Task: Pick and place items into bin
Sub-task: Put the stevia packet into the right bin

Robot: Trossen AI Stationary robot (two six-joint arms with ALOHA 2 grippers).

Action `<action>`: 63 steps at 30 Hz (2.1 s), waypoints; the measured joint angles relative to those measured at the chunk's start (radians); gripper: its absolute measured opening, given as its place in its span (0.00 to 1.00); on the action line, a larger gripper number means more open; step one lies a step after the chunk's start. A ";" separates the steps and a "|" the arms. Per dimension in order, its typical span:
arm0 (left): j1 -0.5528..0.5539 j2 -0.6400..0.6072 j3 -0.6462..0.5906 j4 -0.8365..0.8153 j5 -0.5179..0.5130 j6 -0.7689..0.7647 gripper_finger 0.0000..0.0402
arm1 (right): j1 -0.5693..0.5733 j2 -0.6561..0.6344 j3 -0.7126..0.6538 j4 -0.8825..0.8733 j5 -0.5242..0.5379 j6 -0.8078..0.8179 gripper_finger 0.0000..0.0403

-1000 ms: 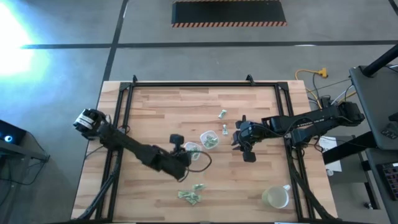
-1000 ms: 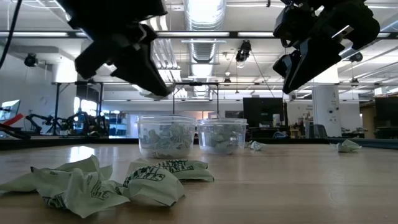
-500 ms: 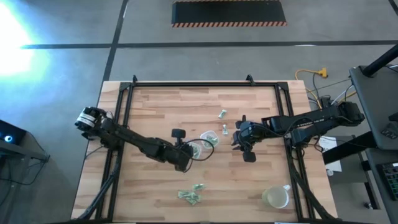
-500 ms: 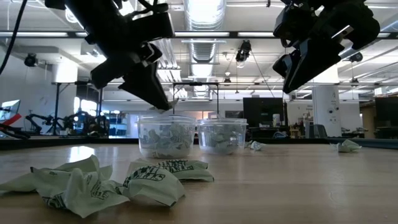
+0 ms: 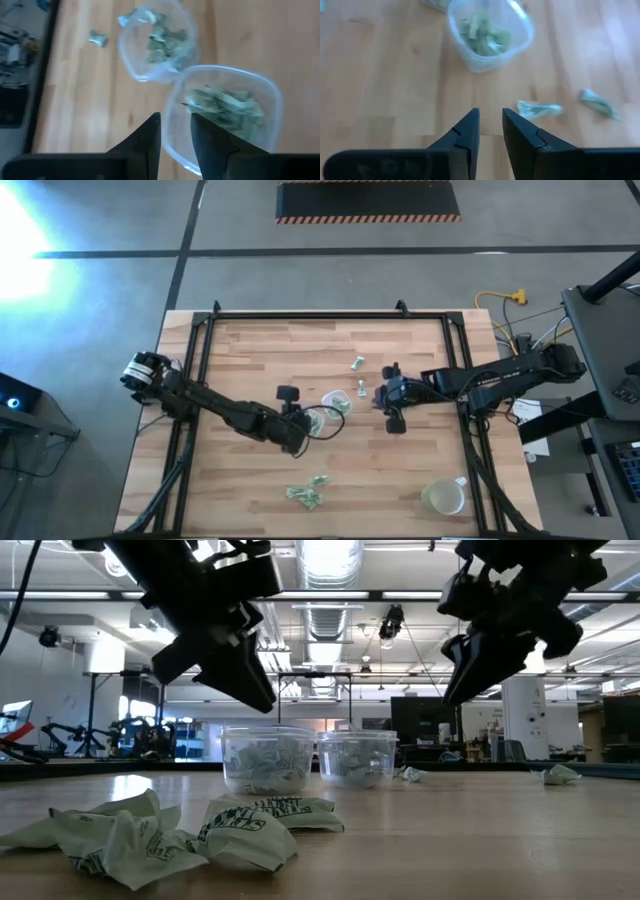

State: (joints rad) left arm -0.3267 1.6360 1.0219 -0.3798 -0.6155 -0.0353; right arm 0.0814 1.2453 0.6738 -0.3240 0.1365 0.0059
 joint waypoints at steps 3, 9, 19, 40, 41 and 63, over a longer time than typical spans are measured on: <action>0.000 -0.003 0.014 -0.019 -0.029 0.000 0.22 | -0.008 0.000 -0.025 0.048 0.023 -0.014 0.18; 0.000 -0.051 0.026 -0.029 -0.031 -0.004 0.22 | -0.076 0.000 -0.046 0.146 0.034 0.055 0.20; -0.027 -0.177 0.019 -0.028 -0.032 -0.070 0.22 | -0.198 0.068 -0.045 0.162 0.074 0.200 0.24; -0.082 -0.214 0.009 -0.029 -0.032 -0.111 0.22 | -0.299 0.392 0.077 0.203 -0.085 0.144 0.41; -0.082 -0.214 0.009 -0.029 -0.032 -0.111 0.22 | -0.302 0.395 0.077 0.201 -0.085 0.144 0.42; -0.082 -0.214 0.006 -0.024 -0.032 -0.111 0.22 | -0.309 0.395 0.074 0.111 0.024 0.147 0.42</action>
State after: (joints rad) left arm -0.4088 1.4223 1.0275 -0.4037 -0.6476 -0.1463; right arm -0.2276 1.6402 0.7483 -0.2131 0.1600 0.1531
